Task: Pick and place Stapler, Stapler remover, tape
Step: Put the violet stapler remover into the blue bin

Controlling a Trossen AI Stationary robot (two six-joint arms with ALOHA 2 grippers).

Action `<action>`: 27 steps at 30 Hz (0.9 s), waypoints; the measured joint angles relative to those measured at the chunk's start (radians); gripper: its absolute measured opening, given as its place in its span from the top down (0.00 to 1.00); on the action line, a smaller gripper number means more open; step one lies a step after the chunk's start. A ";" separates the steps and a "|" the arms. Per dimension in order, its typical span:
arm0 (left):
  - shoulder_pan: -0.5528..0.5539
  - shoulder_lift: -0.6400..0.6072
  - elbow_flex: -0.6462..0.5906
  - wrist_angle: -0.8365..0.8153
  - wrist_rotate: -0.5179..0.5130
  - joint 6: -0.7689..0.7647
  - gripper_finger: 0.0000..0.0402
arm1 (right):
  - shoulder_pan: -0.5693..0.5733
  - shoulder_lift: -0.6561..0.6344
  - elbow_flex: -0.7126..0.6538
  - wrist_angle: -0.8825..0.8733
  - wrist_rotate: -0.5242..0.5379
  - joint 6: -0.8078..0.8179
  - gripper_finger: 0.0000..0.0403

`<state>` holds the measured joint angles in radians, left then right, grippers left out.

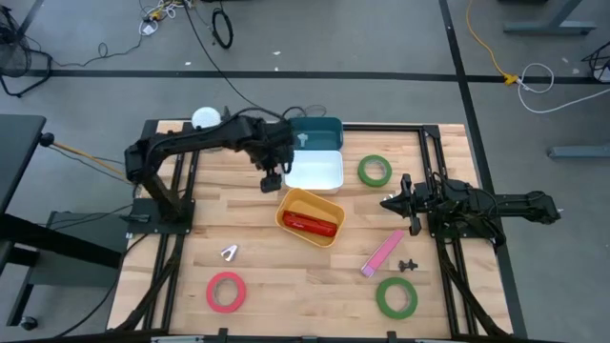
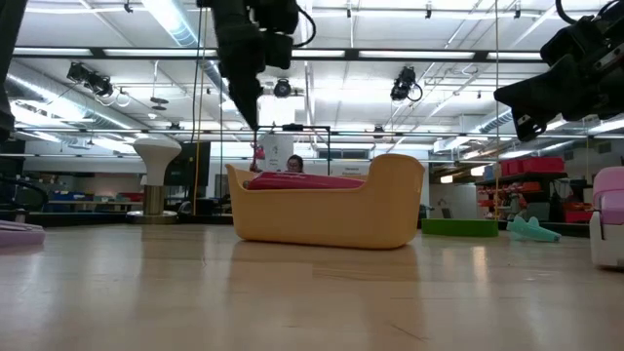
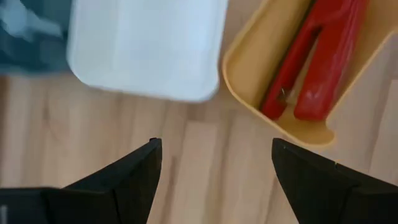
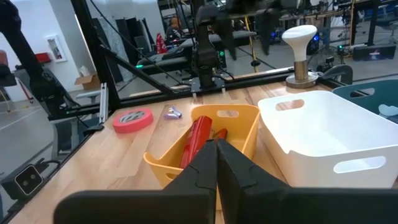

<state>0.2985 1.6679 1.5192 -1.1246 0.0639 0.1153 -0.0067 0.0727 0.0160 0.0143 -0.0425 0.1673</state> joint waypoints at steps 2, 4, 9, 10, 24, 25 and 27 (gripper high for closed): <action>-0.018 -0.041 -0.066 0.017 0.000 -0.027 0.25 | 0.000 0.000 0.000 0.000 0.000 0.000 0.98; -0.037 -0.082 -0.129 0.031 0.001 -0.058 0.25 | 0.000 0.000 0.000 0.000 0.000 0.000 0.98; -0.079 -0.174 -0.263 0.040 0.002 -0.149 0.25 | 0.000 0.000 0.000 0.000 0.000 0.000 0.98; -0.088 -0.190 -0.283 0.039 0.003 -0.168 0.25 | 0.000 0.000 0.000 0.000 0.001 0.000 0.98; -0.234 -0.378 -0.465 0.029 0.002 -0.430 0.25 | 0.000 0.000 0.000 0.000 0.001 0.000 0.98; -0.244 -0.386 -0.476 0.027 0.001 -0.444 0.25 | 0.000 0.000 0.000 0.000 0.001 0.000 0.98; -0.263 -0.391 -0.494 0.026 0.002 -0.461 0.25 | 0.000 0.000 0.000 0.000 0.001 0.000 0.98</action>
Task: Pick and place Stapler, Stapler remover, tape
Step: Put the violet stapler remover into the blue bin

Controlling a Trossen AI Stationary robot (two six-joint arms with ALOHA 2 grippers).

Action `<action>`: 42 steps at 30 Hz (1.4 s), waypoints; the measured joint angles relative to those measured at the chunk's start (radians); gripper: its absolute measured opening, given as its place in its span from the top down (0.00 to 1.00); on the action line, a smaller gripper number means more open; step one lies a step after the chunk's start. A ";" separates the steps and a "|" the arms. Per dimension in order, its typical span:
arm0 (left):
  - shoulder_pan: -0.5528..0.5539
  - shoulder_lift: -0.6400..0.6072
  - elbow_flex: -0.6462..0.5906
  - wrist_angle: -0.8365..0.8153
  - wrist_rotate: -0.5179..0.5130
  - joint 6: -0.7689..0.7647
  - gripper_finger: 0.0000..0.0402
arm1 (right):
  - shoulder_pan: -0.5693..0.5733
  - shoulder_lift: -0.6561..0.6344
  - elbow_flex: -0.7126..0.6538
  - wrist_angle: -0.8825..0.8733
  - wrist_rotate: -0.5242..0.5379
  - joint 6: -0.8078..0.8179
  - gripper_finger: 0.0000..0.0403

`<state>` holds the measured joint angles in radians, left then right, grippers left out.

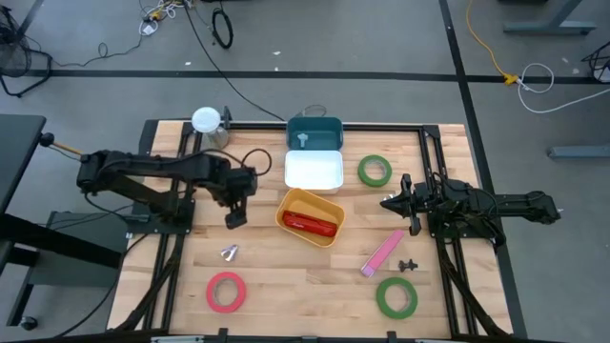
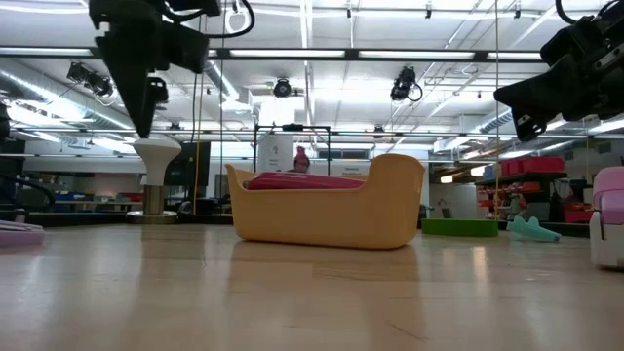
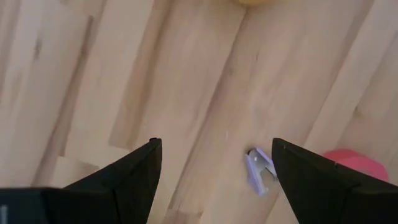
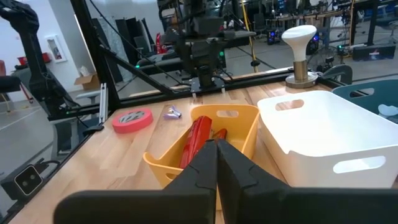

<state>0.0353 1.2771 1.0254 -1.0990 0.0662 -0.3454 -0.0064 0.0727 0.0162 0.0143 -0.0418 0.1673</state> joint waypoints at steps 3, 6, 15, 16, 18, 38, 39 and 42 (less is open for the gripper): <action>-0.022 0.001 -0.019 -0.002 0.000 -0.022 0.25 | 0.000 0.000 0.000 0.000 0.000 0.000 0.98; -0.037 0.001 -0.032 -0.001 -0.001 -0.054 0.25 | 0.000 0.000 0.000 0.000 0.000 0.000 0.98; -0.071 0.006 -0.040 -0.031 -0.002 -0.314 0.25 | 0.000 0.000 0.000 0.000 0.000 0.000 0.98; -0.076 0.006 -0.040 -0.031 -0.002 -0.339 0.25 | 0.000 0.000 0.000 0.000 0.000 0.000 0.98; -0.089 0.006 -0.040 -0.032 -0.002 -0.392 0.25 | 0.000 0.000 0.000 0.000 0.000 0.000 0.98; -0.350 0.131 -0.040 -0.074 0.068 -0.821 0.25 | 0.000 0.000 0.000 0.000 0.000 0.000 0.98; -0.365 0.134 -0.040 -0.072 0.077 -0.841 0.25 | 0.000 0.000 0.000 0.000 0.000 0.000 0.98; -0.405 0.140 -0.040 -0.069 0.059 -0.872 0.25 | 0.000 0.000 0.000 0.000 0.000 0.000 0.98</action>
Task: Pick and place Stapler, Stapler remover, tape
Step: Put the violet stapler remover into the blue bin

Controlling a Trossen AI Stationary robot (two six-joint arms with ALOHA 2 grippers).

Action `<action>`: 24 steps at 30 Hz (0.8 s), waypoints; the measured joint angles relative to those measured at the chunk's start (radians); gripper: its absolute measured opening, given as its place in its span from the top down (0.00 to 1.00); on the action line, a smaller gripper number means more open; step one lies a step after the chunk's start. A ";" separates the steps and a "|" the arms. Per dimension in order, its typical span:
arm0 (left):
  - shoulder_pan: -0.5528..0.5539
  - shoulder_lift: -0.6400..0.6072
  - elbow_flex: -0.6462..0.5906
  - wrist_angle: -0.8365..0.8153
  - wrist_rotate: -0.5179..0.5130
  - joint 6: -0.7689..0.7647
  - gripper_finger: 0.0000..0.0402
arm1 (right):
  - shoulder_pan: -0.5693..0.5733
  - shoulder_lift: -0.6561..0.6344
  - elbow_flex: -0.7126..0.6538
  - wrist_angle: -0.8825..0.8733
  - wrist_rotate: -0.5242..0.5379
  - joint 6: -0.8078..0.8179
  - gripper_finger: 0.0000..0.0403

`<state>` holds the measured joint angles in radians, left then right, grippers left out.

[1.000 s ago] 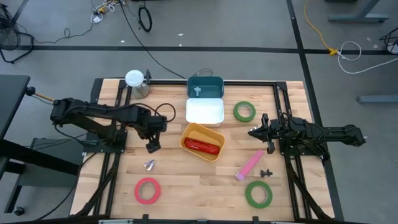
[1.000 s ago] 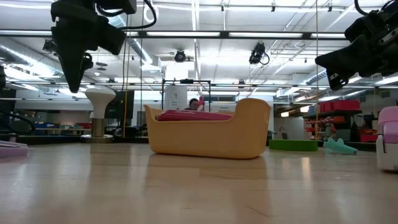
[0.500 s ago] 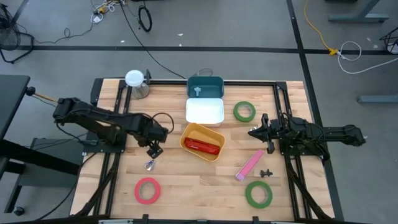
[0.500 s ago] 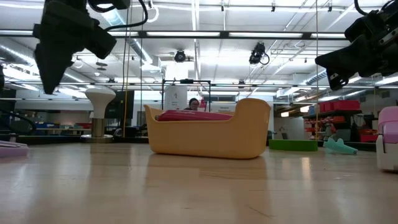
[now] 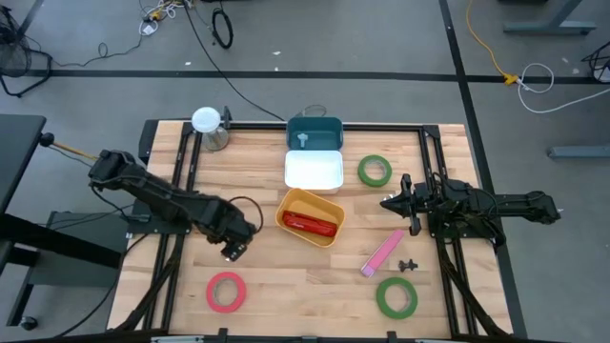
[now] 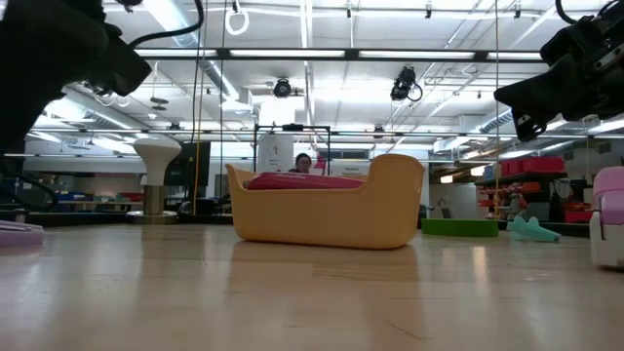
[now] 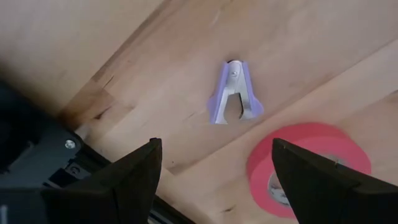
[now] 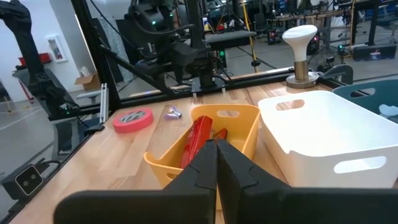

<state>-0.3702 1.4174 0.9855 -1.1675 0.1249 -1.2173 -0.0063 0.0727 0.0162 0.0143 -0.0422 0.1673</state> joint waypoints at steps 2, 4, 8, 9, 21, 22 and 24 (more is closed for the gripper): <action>-0.018 0.000 0.000 0.003 -0.002 -0.007 0.25 | 0.000 0.000 0.000 0.000 0.000 0.000 0.98; -0.029 0.000 0.000 0.009 0.007 -0.033 0.25 | 0.000 0.000 0.000 0.000 0.000 0.000 0.98; -0.040 0.012 0.000 0.056 0.011 -0.083 0.25 | 0.000 0.000 0.000 0.000 0.000 0.000 0.98; -0.041 0.020 0.000 0.070 0.011 -0.090 0.25 | 0.000 0.000 0.000 0.000 0.000 0.000 0.98; -0.062 0.148 0.000 0.153 0.010 -0.087 0.25 | 0.000 0.000 0.000 0.000 0.000 0.000 0.98; -0.062 0.154 0.000 0.146 0.010 -0.084 0.25 | 0.000 0.000 0.000 0.000 0.000 0.000 0.98; -0.062 0.165 0.000 0.148 0.008 -0.081 0.25 | 0.000 0.000 0.000 0.000 0.000 0.000 0.98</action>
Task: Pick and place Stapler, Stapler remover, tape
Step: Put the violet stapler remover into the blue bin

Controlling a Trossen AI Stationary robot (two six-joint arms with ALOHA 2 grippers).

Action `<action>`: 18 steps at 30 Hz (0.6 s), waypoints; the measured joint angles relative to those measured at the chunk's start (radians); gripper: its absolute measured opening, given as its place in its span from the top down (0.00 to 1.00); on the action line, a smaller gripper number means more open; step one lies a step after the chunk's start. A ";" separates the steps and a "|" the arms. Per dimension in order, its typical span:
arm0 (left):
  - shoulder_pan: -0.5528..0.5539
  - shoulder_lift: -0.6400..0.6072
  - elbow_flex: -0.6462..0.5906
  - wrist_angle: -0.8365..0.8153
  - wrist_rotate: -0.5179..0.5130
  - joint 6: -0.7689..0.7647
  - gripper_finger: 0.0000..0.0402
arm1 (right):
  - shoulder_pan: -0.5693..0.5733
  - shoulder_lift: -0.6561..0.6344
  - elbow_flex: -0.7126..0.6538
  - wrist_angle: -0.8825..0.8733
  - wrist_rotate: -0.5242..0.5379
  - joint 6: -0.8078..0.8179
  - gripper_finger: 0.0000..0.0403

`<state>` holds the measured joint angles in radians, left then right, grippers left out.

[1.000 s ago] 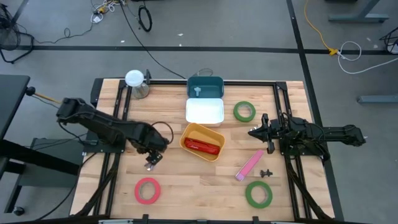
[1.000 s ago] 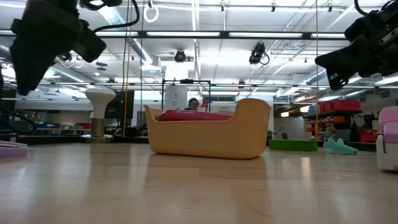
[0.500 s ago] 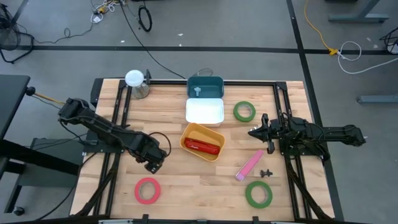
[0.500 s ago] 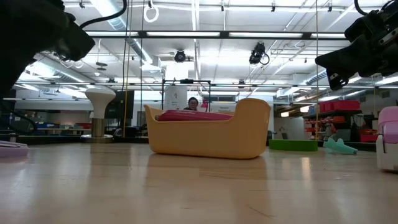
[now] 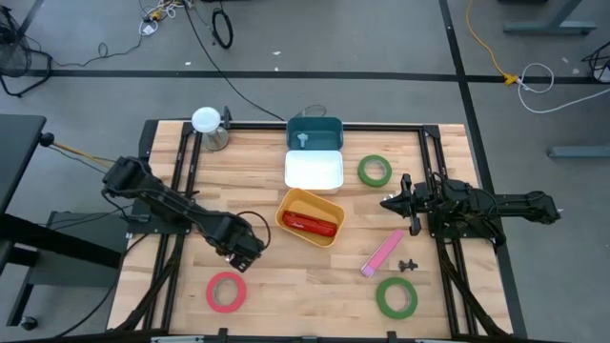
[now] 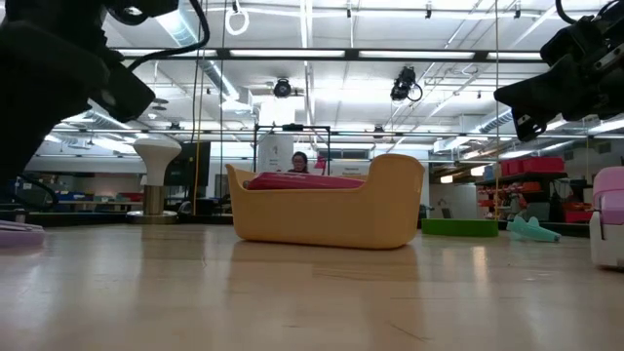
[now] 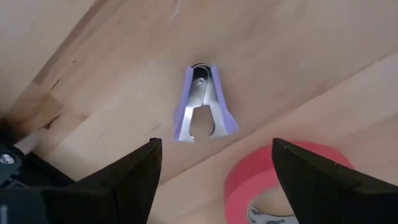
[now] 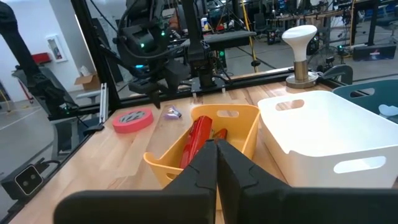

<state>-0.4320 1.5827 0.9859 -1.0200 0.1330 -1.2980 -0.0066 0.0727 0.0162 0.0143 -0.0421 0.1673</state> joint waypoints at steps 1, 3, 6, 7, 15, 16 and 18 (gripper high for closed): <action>0.000 0.007 0.000 0.000 -0.001 0.000 0.25 | 0.000 0.000 0.000 0.000 0.000 0.000 0.98; 0.000 0.024 0.000 -0.001 -0.007 0.001 0.25 | 0.000 0.000 0.000 0.000 0.000 0.000 0.98; 0.000 0.046 0.000 0.000 -0.005 0.016 0.25 | 0.000 0.000 0.000 0.000 0.000 0.000 0.98; 0.000 0.052 0.000 0.002 -0.005 0.024 0.25 | 0.000 0.000 0.000 0.000 0.000 0.000 0.98; 0.000 0.093 0.000 0.003 -0.012 0.039 0.25 | 0.000 0.000 0.000 0.000 0.000 0.000 0.98; 0.000 0.098 0.000 0.004 -0.012 0.039 0.25 | 0.000 0.000 0.000 0.000 0.000 0.000 0.98; 0.000 0.104 0.000 0.004 -0.013 0.039 0.25 | 0.000 0.000 0.000 0.000 0.000 0.000 0.98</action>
<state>-0.4316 1.6870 0.9855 -1.0159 0.1198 -1.2594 -0.0063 0.0727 0.0162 0.0143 -0.0418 0.1673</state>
